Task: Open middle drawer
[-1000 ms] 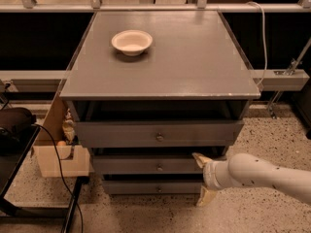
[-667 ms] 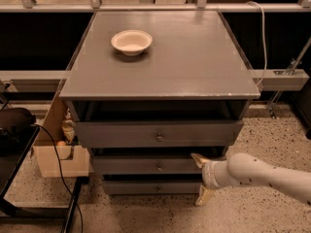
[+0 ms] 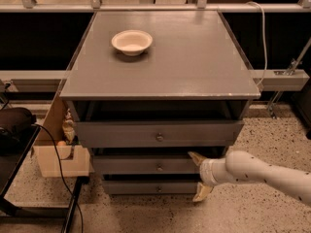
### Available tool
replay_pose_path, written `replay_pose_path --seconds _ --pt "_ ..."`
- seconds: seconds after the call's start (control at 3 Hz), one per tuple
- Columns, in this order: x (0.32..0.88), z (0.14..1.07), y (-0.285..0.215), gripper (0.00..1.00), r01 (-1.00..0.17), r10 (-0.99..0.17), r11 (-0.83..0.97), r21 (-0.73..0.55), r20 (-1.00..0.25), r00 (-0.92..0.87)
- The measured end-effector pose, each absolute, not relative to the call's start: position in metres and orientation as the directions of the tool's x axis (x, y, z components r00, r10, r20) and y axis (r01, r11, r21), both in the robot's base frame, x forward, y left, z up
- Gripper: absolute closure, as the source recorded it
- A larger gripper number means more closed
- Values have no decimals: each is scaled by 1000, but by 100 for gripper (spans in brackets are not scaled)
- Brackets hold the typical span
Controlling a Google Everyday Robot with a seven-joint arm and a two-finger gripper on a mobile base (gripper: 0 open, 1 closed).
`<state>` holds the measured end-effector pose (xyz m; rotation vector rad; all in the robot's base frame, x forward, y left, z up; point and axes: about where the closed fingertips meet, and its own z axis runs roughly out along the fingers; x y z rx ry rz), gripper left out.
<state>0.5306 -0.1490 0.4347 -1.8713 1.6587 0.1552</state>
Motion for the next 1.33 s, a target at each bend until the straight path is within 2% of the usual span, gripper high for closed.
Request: replay_pose_path --seconds 0.33,1.33 --pt "554 412 -139 0 -925 -839 -31 -378 -493 230" --pt "572 388 -137 0 -951 -876 -49 -304 -444 187"
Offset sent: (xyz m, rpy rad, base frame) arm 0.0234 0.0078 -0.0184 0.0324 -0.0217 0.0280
